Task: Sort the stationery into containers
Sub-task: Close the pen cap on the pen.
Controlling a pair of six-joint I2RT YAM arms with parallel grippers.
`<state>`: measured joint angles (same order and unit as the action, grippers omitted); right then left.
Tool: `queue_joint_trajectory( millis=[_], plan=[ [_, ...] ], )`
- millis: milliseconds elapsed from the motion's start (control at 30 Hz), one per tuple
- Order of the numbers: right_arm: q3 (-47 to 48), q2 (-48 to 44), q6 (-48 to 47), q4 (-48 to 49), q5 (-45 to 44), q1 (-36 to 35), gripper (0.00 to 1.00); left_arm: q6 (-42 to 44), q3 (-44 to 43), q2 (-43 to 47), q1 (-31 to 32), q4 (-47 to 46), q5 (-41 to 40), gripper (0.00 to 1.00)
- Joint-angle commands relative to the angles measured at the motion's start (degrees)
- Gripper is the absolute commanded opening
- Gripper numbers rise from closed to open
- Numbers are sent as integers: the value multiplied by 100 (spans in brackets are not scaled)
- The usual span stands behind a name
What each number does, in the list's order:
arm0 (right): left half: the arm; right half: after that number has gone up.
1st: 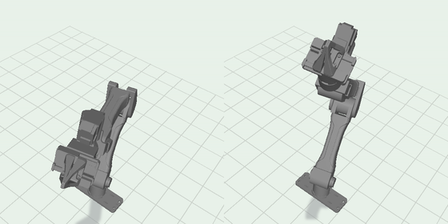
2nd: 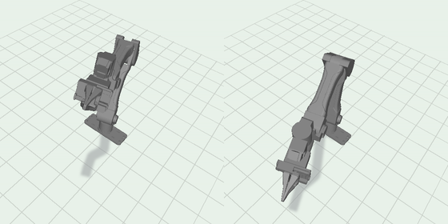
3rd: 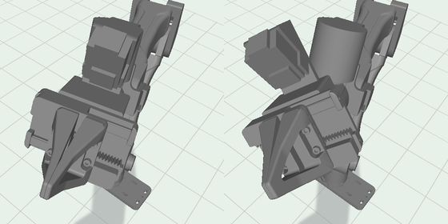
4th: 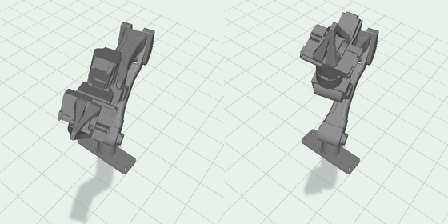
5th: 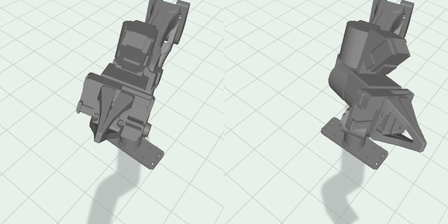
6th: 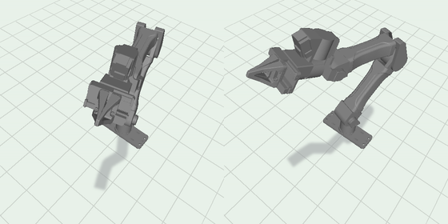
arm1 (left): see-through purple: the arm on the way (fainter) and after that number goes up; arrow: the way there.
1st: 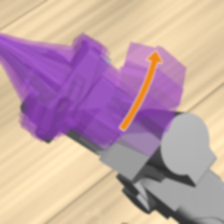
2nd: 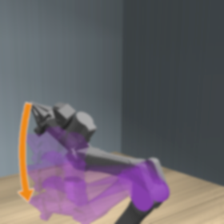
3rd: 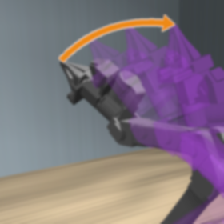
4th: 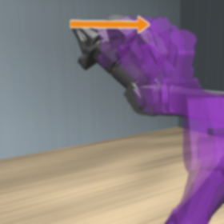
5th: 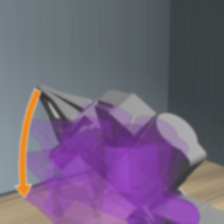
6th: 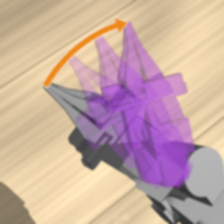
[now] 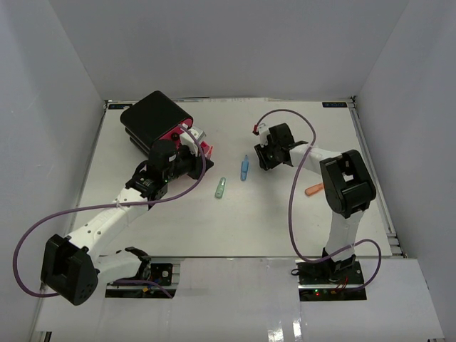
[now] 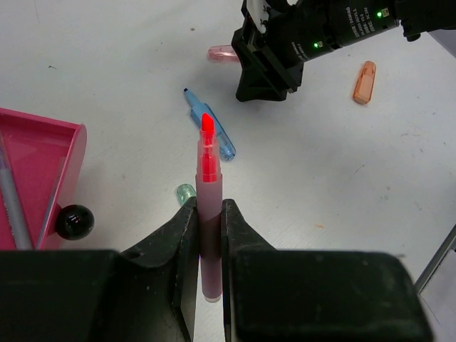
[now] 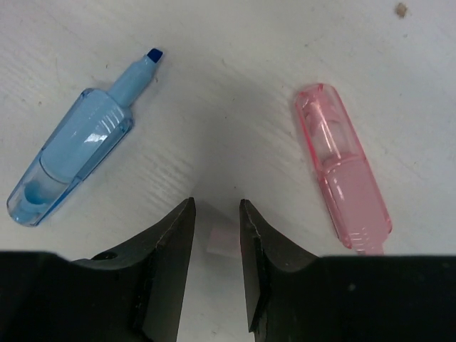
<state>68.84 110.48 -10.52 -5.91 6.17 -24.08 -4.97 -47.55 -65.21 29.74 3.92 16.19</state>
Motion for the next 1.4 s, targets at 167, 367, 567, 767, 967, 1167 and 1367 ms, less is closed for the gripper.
queue_joint_trajectory(
  millis=[167, 367, 567, 767, 967, 1167, 1367],
  plan=[
    [-520, -824, 418, 169, -11, -62, 38, -39, -26, 17, -29, -6, 183, 2],
    [-915, -1861, 2192, 390, -1868, -97, 46, -48, -35, 26, -21, 12, 166, 1],
    [-1320, -2241, 4556, -909, -2726, -150, 52, -65, -35, 8, -29, 30, 157, 2],
    [-1864, -2531, 6087, -1650, -3298, -774, 49, -127, -61, -18, -29, 47, 218, 2],
    [-2488, -2979, 7011, -1659, -3254, -809, 50, -127, -44, -18, -29, 56, 166, 2],
    [-2779, -3032, 7081, -1501, -3219, -818, 49, -127, -44, 17, -29, 56, 166, 2],
    [-3147, -3181, 7284, -1405, -3078, -818, 47, -118, -44, 17, -29, 65, 166, 2]
  ],
)
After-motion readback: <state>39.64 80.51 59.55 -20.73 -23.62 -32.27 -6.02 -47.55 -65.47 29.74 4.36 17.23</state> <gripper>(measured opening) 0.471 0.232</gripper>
